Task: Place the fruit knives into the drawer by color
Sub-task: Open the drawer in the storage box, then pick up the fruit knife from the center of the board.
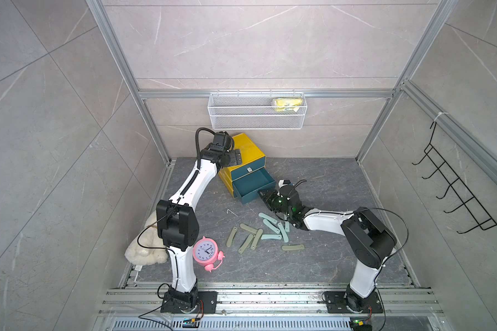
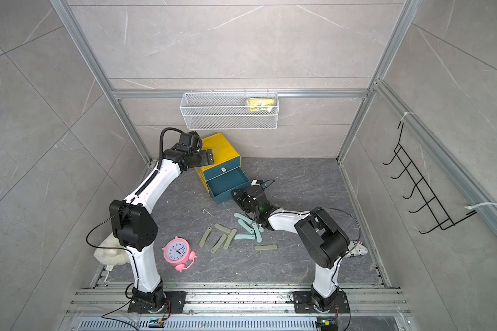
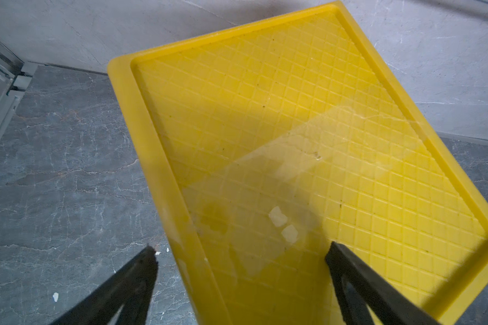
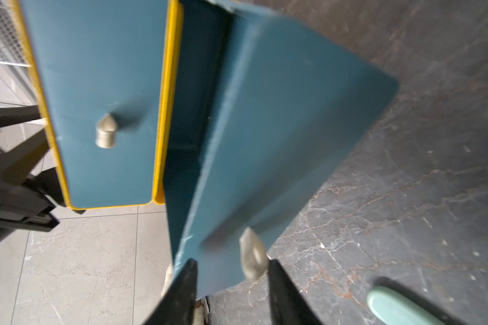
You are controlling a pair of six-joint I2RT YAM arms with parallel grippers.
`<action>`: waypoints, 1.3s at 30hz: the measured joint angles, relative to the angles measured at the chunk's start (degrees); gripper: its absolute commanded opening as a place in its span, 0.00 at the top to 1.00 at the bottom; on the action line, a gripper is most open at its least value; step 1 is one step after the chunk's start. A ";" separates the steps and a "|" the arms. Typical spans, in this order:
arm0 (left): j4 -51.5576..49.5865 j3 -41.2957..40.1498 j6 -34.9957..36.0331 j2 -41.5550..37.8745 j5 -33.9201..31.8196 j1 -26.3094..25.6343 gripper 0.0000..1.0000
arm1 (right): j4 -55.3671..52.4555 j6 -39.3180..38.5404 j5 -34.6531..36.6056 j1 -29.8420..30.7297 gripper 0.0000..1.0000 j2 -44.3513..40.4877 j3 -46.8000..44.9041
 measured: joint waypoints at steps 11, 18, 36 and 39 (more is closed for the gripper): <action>-3.23 -2.75 -0.52 -7.72 0.50 -0.02 0.01 | -9.14 -5.73 2.27 2.03 0.39 -12.94 -3.96; 3.10 -20.92 -4.61 -28.41 4.96 -0.07 0.01 | -29.27 -13.53 5.53 5.20 0.42 -20.63 -2.51; 16.68 -66.84 -19.41 -61.37 13.44 -4.90 0.01 | -51.76 -21.07 8.92 19.17 0.40 -6.43 3.74; 16.70 -67.65 -19.65 -63.19 13.33 -4.90 0.01 | -52.28 -19.41 9.35 20.85 0.39 -4.04 5.35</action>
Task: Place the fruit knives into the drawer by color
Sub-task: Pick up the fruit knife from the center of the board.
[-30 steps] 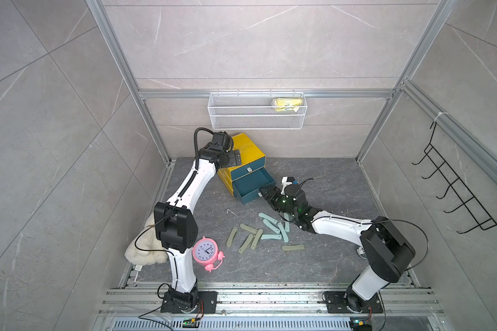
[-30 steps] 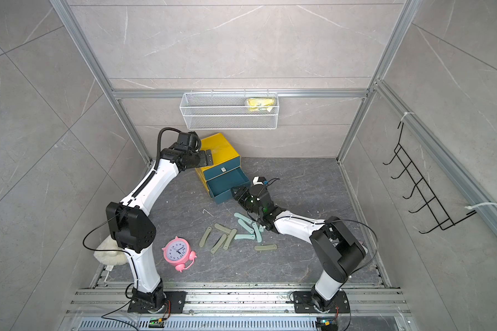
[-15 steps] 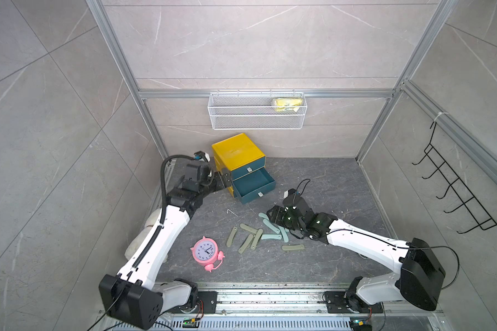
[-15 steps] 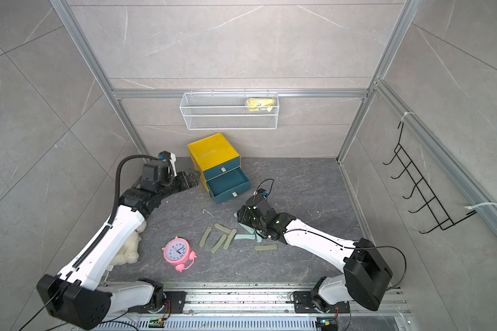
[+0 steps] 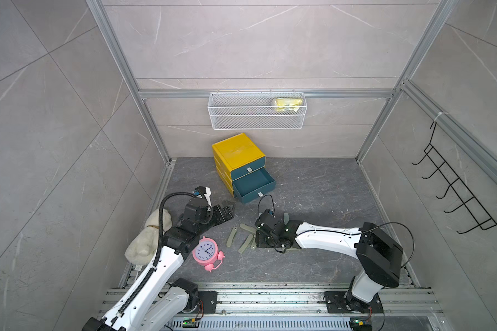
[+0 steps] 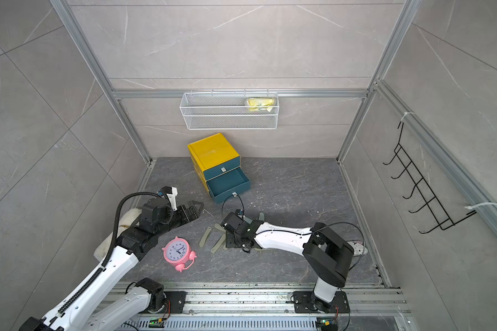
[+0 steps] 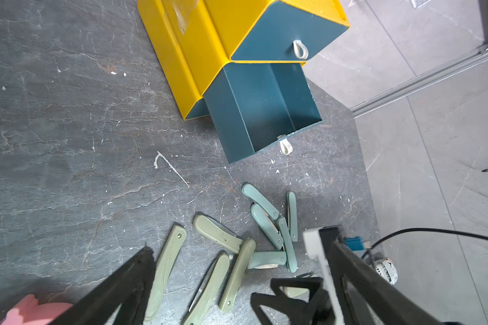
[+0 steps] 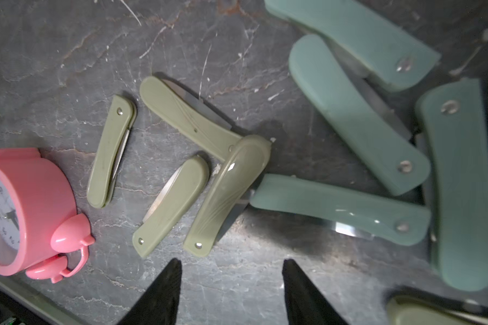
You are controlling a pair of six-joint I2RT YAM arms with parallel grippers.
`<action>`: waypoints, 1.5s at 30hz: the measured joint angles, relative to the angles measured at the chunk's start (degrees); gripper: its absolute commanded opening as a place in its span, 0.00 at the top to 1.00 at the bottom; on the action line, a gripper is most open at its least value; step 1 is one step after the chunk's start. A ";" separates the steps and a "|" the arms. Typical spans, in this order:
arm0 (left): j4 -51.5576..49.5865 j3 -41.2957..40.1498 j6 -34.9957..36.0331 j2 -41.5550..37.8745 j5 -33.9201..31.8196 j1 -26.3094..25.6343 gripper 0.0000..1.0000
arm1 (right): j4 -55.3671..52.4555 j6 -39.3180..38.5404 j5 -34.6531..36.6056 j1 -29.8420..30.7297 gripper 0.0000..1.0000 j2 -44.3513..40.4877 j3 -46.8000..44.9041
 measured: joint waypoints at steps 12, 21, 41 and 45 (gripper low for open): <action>-0.07 -1.53 -0.17 -2.27 0.31 0.00 0.01 | -6.88 8.90 4.33 1.36 0.43 8.52 12.04; -0.20 -1.53 -0.17 -4.96 0.94 0.00 0.00 | -11.37 13.00 6.03 1.27 0.46 12.22 13.55; -1.09 -1.53 -0.15 -4.28 2.23 0.00 0.00 | -12.98 13.27 6.25 -0.15 0.82 14.40 14.58; -1.11 -1.53 -0.15 -3.67 2.27 0.00 0.01 | -11.17 11.47 6.34 -0.15 0.85 13.51 13.05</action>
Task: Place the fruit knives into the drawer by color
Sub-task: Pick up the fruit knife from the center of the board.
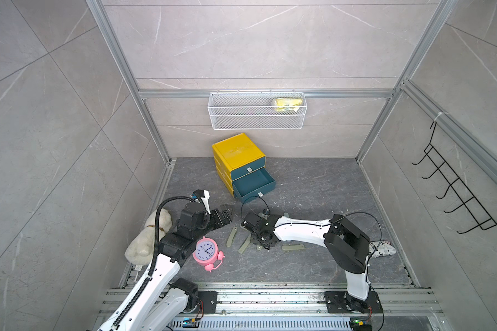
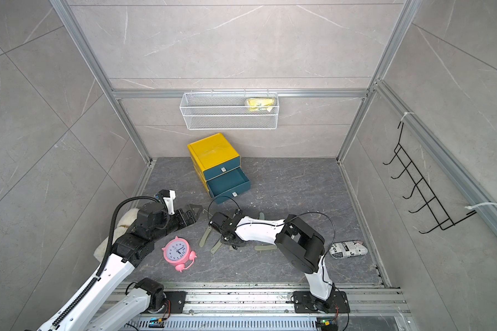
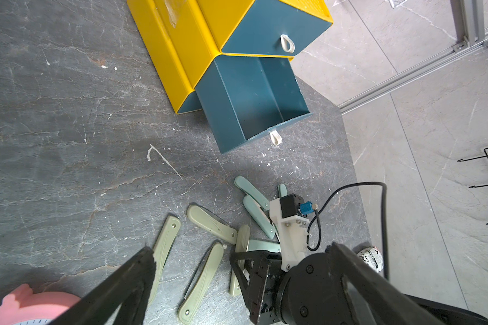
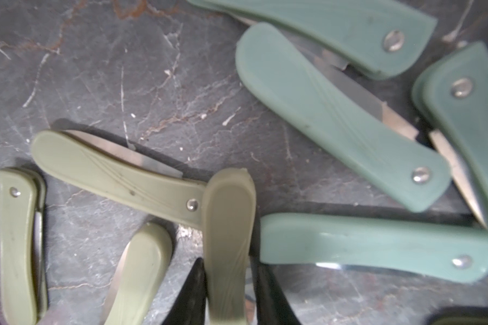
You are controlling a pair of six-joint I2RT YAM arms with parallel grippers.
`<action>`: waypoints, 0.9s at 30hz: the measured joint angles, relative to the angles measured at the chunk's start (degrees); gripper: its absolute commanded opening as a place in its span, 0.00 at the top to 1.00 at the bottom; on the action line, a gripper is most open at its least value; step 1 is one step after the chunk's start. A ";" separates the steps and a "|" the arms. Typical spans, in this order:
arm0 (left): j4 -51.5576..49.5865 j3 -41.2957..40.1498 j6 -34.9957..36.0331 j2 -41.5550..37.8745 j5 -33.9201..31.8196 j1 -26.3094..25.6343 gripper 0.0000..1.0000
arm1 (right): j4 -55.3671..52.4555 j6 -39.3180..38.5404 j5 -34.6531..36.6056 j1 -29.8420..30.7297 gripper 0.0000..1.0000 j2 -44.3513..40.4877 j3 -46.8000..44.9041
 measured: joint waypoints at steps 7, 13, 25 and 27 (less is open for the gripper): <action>0.04 0.00 -0.02 0.76 -0.02 0.00 0.00 | 3.76 -4.59 1.97 0.31 0.86 -5.25 -5.55; 0.24 -1.31 -0.11 1.51 -0.02 0.00 0.01 | 5.51 -7.89 3.52 1.49 0.86 -13.81 -7.58; 0.87 -3.98 -1.07 3.78 0.83 0.00 0.01 | 3.34 -17.14 7.69 -0.66 0.85 -20.57 8.31; 0.96 -3.98 -1.25 3.91 1.14 0.00 0.01 | 3.52 -18.58 7.89 -2.67 0.85 -19.08 13.55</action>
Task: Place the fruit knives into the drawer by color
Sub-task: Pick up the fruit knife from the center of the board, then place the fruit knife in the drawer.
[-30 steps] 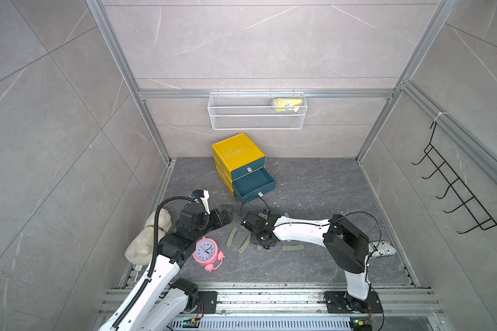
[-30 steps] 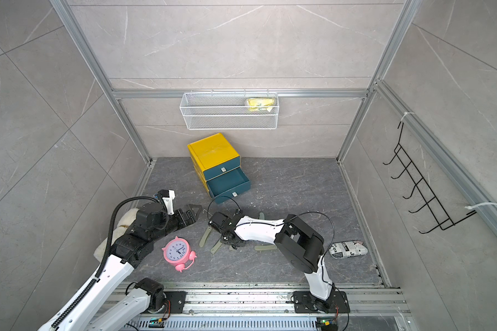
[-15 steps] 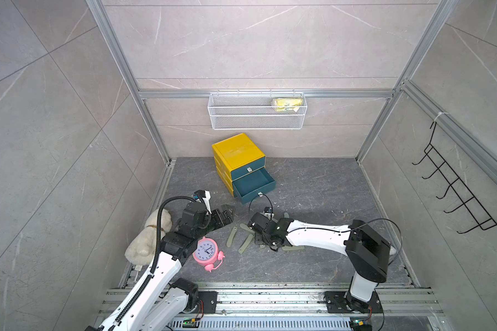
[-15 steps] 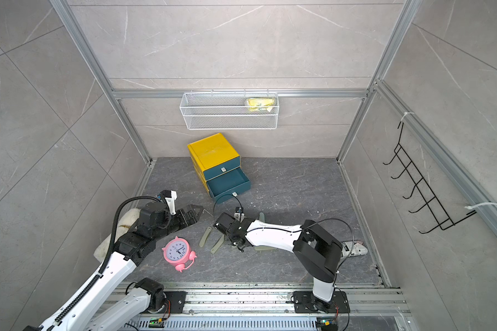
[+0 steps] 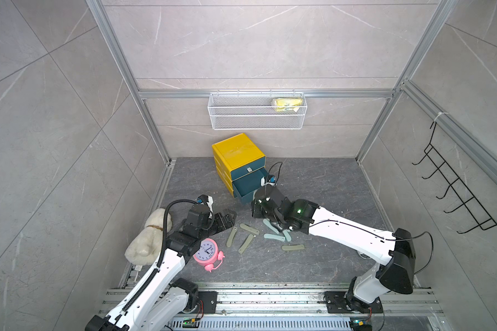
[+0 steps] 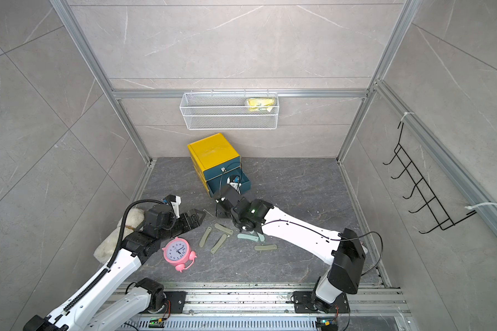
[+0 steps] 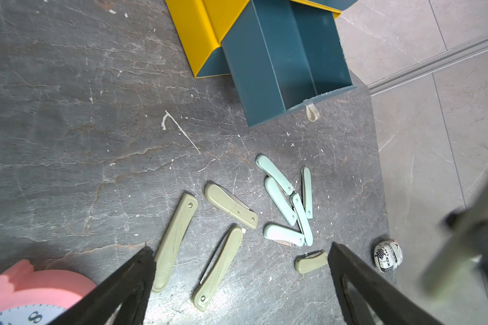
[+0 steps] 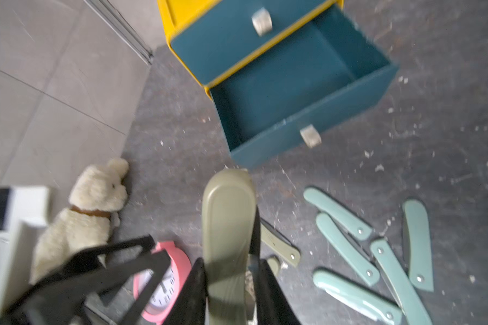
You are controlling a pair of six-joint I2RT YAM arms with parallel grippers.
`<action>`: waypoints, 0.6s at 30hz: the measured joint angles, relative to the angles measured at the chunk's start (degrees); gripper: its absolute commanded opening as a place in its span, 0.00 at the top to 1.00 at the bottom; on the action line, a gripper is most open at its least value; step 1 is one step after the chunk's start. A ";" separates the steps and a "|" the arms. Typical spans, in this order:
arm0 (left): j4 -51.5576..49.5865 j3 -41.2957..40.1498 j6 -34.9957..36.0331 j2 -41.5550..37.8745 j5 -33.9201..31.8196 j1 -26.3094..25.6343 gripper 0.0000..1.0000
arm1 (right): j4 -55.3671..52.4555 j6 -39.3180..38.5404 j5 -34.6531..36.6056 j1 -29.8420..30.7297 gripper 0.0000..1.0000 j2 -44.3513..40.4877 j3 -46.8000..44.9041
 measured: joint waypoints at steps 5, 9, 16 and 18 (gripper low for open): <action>0.00 0.00 -0.26 0.13 0.37 0.00 0.01 | 0.28 -1.53 -0.76 -6.14 0.85 7.74 11.06; -0.02 0.00 -0.28 0.50 0.52 0.00 0.01 | 0.24 -1.90 -1.99 -9.44 0.85 15.89 16.50; 0.00 0.00 -0.39 1.29 1.03 0.00 0.01 | -1.07 -0.11 -2.58 -10.95 0.84 23.87 20.55; 0.02 -0.04 -0.50 1.90 1.38 0.00 0.01 | -1.11 0.74 -2.80 -11.19 0.82 24.98 21.59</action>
